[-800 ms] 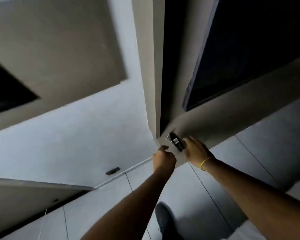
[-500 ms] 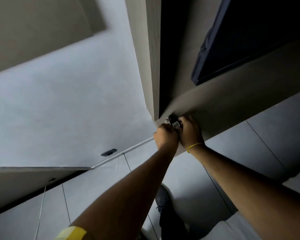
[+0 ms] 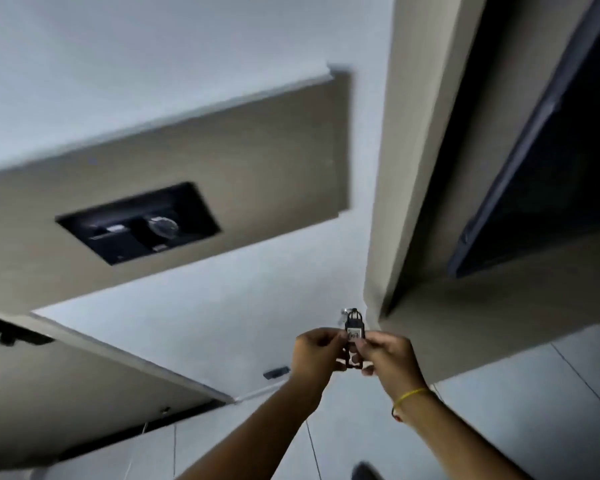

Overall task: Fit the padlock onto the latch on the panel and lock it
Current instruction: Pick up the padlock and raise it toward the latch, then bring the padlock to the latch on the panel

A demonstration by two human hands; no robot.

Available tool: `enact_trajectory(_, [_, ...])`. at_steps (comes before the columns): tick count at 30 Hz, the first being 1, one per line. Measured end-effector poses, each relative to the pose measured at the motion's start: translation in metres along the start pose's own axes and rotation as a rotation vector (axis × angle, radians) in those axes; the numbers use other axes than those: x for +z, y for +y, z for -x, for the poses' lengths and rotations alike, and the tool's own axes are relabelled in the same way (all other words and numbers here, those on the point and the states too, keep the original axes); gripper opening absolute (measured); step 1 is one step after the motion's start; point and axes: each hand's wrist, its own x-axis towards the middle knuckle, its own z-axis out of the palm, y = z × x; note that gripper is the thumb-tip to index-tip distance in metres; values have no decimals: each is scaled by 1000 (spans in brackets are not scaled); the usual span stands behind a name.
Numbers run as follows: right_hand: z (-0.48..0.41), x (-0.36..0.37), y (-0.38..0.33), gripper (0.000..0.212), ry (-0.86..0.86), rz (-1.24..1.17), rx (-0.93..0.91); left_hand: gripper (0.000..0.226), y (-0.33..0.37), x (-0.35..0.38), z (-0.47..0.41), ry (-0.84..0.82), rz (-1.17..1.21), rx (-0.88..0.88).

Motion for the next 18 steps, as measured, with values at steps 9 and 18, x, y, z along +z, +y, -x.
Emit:
enact_trajectory(9, [71, 132, -204, 20, -152, 176, -588, 31, 196, -174, 110, 99, -309, 543])
enact_trajectory(18, [79, 222, -310, 17, -156, 303, -909, 34, 280, -262, 146, 412, -432, 780])
